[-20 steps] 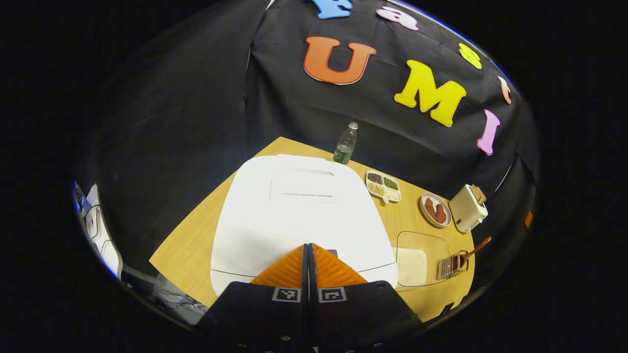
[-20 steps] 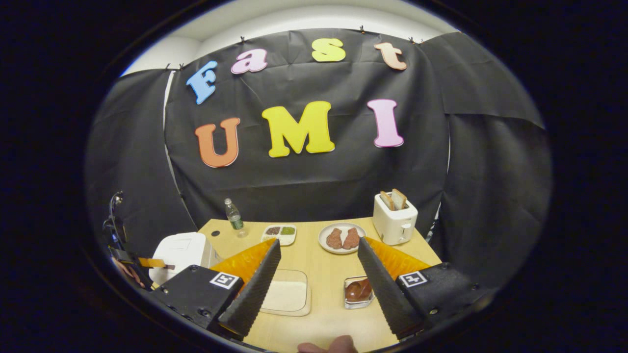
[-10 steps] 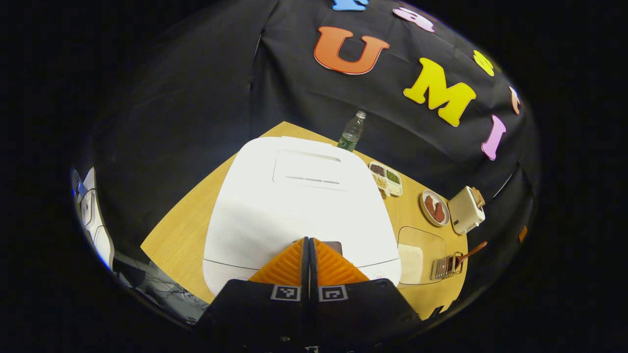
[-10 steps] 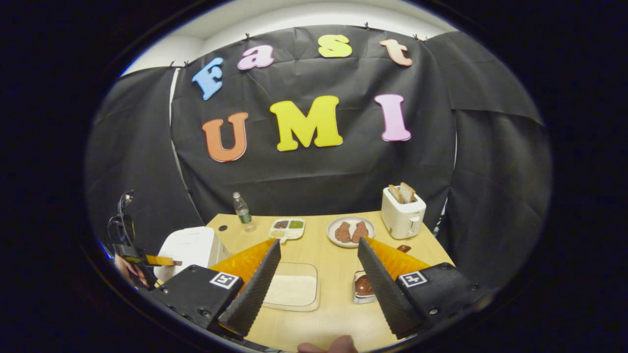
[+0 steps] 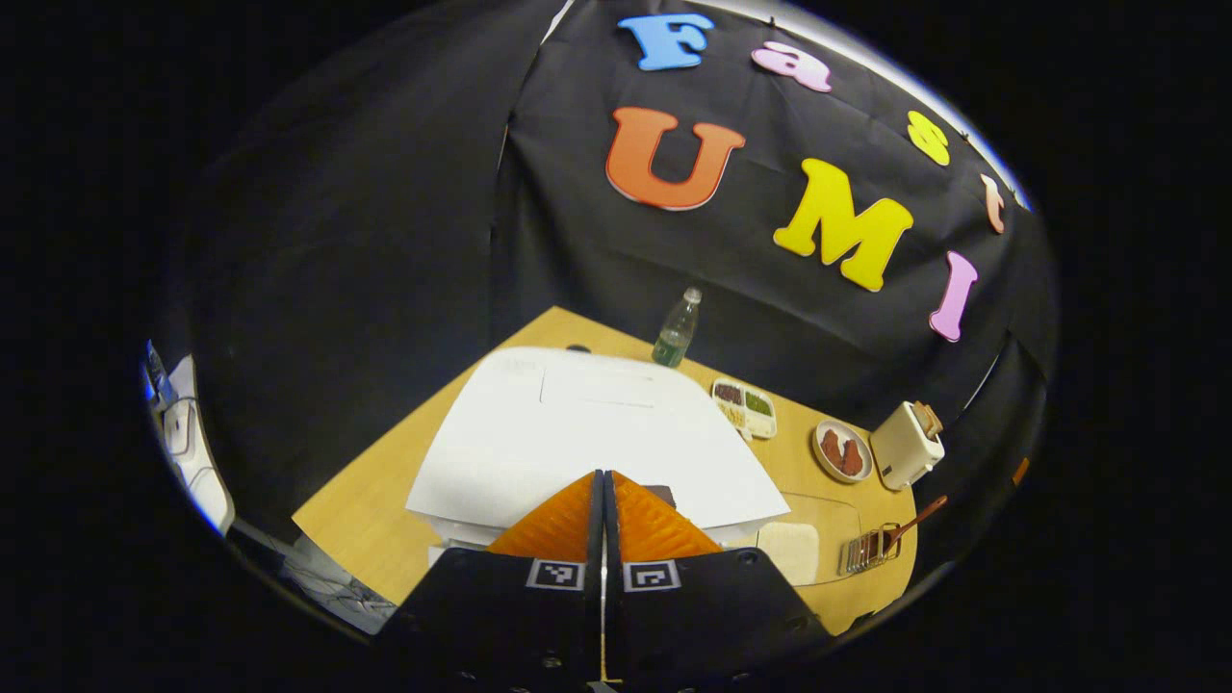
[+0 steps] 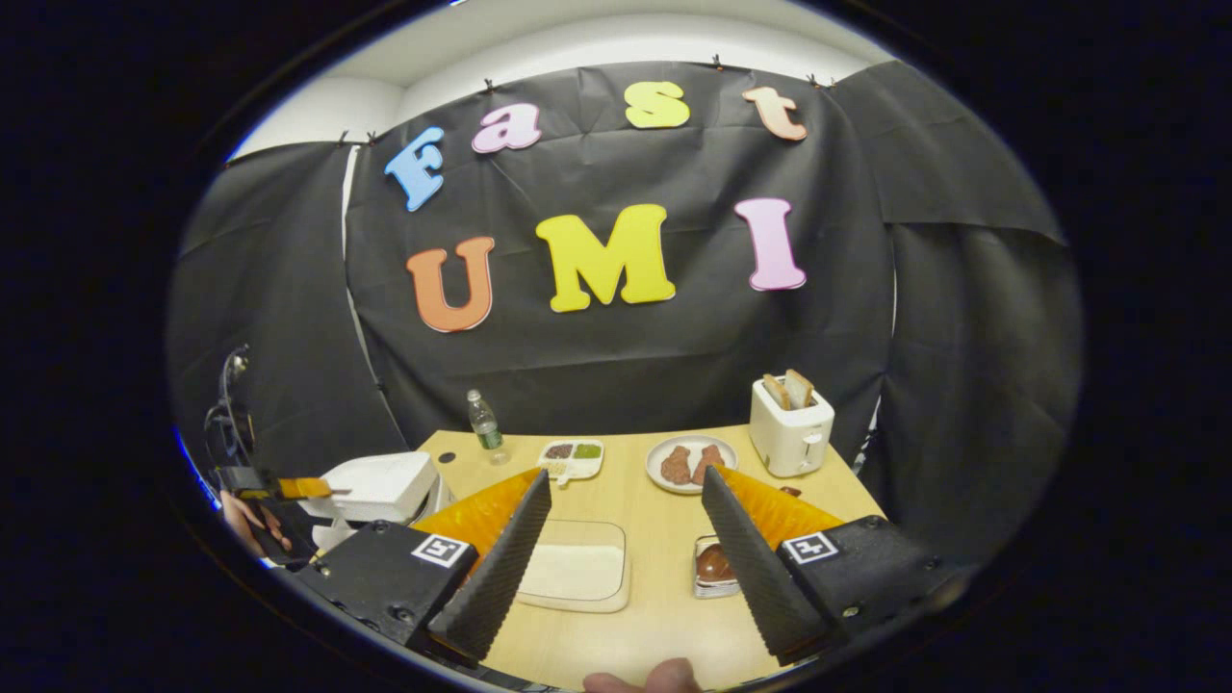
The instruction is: Close the left gripper, press the button to open the rice cooker; take a wooden spoon from the chopstick holder with the right hand, scoop a spoonful of rice and pour it into the rice cooker, then put the wooden spoon back into the chopstick holder.
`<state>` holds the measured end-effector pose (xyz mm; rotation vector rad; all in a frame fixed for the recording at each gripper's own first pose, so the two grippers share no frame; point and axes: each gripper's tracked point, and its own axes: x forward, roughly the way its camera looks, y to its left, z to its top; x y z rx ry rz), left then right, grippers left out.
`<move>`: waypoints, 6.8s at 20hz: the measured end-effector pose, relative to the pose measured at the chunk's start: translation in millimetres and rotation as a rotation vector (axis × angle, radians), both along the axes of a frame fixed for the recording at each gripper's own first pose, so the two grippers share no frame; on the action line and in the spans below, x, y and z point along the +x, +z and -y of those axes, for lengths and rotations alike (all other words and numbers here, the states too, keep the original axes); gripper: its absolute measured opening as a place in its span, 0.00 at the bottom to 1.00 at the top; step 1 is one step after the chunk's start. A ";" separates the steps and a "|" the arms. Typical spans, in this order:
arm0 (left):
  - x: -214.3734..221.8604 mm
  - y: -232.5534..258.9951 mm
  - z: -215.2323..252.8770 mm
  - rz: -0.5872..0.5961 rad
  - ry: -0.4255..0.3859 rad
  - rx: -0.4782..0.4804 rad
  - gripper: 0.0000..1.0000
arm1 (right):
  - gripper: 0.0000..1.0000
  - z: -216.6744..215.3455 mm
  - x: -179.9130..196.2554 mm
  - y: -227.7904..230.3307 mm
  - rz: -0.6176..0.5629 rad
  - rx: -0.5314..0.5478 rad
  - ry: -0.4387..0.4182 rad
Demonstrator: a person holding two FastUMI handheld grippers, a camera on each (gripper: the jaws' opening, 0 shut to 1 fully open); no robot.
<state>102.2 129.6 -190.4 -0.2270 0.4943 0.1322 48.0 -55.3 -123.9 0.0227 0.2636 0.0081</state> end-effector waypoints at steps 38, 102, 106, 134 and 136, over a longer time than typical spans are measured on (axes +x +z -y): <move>-42.3 130.2 94.2 0.316 0.092 0.235 0.94 | 0.54 165.9 125.3 -231.9 -0.346 0.182 -0.002; -66.4 92.6 -30.2 0.285 -0.080 0.184 0.94 | 0.11 -80.1 95.6 -253.3 -0.405 0.728 -0.110; -61.9 96.5 -9.9 0.287 -0.093 0.168 0.94 | 0.11 -52.0 93.0 -219.6 -0.341 0.837 -0.118; -106.5 105.2 -66.6 0.357 -0.075 0.208 0.94 | 0.11 -325.1 149.5 -124.3 -0.360 0.407 0.338; -105.6 104.0 -67.7 0.358 -0.087 0.197 0.94 | 0.11 -331.7 148.2 -127.9 -0.355 0.299 0.352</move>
